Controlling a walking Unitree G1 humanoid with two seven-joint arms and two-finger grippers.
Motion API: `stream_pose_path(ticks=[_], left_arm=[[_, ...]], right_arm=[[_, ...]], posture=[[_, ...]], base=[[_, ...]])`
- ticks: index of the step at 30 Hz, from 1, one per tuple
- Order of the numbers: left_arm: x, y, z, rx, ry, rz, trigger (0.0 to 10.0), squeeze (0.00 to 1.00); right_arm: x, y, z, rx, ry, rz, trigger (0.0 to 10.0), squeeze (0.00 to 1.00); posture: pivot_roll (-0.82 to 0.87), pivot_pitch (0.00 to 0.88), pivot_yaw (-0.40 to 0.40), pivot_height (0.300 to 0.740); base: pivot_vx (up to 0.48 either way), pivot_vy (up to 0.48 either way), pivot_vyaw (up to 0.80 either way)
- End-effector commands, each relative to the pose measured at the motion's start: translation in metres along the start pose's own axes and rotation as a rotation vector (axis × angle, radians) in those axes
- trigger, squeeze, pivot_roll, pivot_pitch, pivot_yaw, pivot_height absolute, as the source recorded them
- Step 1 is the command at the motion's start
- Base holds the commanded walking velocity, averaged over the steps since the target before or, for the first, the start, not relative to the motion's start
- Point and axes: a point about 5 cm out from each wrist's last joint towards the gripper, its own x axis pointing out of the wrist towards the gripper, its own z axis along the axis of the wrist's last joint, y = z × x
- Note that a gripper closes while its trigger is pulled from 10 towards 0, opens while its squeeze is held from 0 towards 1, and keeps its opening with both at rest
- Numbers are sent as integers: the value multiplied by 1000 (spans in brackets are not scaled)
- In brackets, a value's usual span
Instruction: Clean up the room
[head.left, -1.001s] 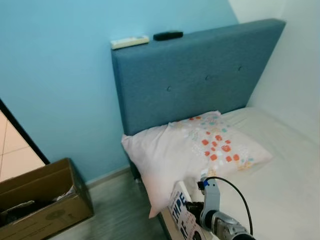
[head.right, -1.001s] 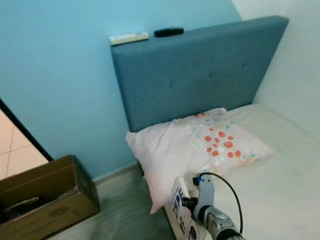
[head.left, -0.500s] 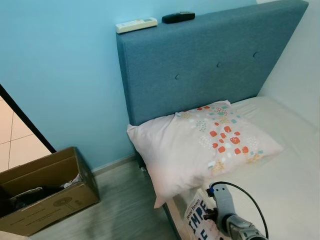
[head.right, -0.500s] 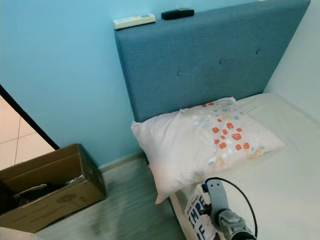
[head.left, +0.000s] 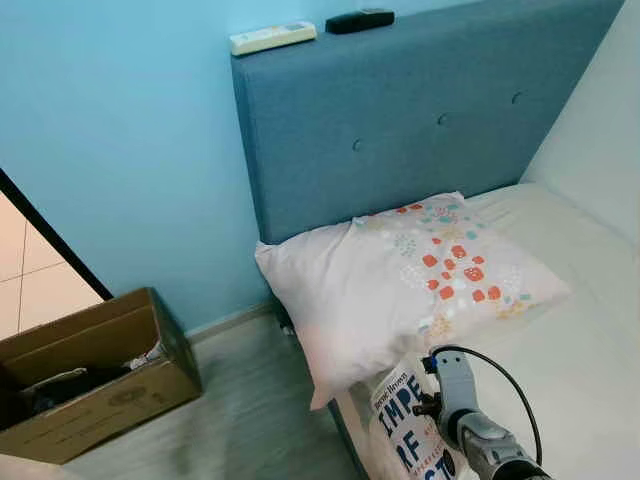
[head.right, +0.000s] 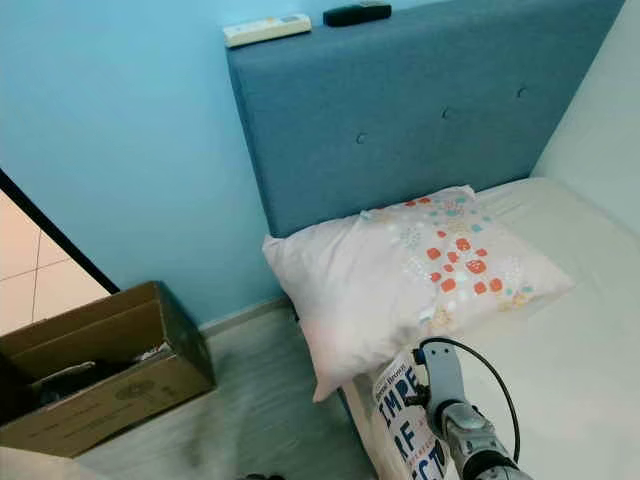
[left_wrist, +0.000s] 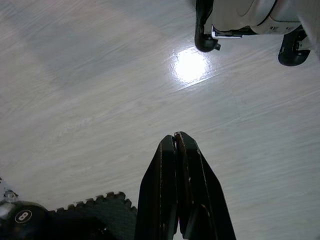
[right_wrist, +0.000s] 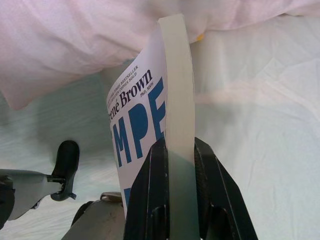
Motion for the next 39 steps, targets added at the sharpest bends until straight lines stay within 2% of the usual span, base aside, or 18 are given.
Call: stream_pose_path(ticks=[1, 8, 13, 17, 22, 30, 31, 32, 33, 34, 36, 37, 39], left_arm=[[-5, 9, -11, 8, 34, 17, 10000, 0], [-7, 13, -13, 14, 33, 18, 10000, 0], [-8, 14, -13, 16, 32, 16, 10000, 0], [-7, 13, -12, 17, 30, 13, 10000, 0], [-6, 10, -10, 17, 24, 6, 10000, 0], [-6, 11, -10, 21, 24, 8, 10000, 0], [-6, 12, -10, 21, 25, 9, 10000, 0], [-7, 12, -10, 21, 26, 9, 10000, 0], [-7, 12, -11, 21, 27, 9, 10000, 0], [-7, 12, -11, 22, 29, 10, 10000, 0], [-7, 12, -11, 22, 30, 10, 10000, 0], [-7, 12, -12, 22, 30, 10, 10000, 0], [-7, 12, -12, 21, 31, 9, 10000, 0]], right_arm=[[0, -1, 3, -2, -24, -22, 10000, 0], [-1, -7, 3, -6, -28, -44, 10000, 0], [-5, -26, 12, -14, -59, -84, 10000, 0], [-5, -31, 15, -15, -70, -98, 10000, 0], [-5, -31, 19, -14, -78, -104, 10000, 0], [-5, -27, 12, 8, -57, -80, 10000, 0], [-5, -26, 12, 3, -58, -78, 10000, 63], [-5, -26, 12, 0, -59, -76, 10000, 63], [-5, -26, 13, -6, -61, -77, 10000, 616], [-4, -27, 14, -9, -64, -80, 10000, 843], [-4, -27, 15, -10, -66, -82, 10000, 843], [-4, -28, 15, -10, -69, -83, 10000, 957], [-4, -28, 16, -9, -71, -83, 10000, 957]], posture=[[92, 250, 29, 740], [94, 257, 36, 740], [92, 256, 37, 740], [90, 255, 37, 740], [89, 255, 37, 740], [94, 253, 39, 740], [95, 258, 41, 740], [95, 258, 41, 740], [95, 258, 41, 740], [95, 258, 41, 740], [95, 259, 42, 740], [95, 259, 42, 740], [95, 259, 42, 740]], base=[[0, 0, 0], [0, 0, 0], [0, 0, 0], [0, 0, 0], [0, 0, 0], [0, 0, 0], [0, 0, 0], [0, 0, 0], [0, 0, 0], [0, 0, 0], [0, 0, 0], [0, 0, 0], [0, 0, 0]])
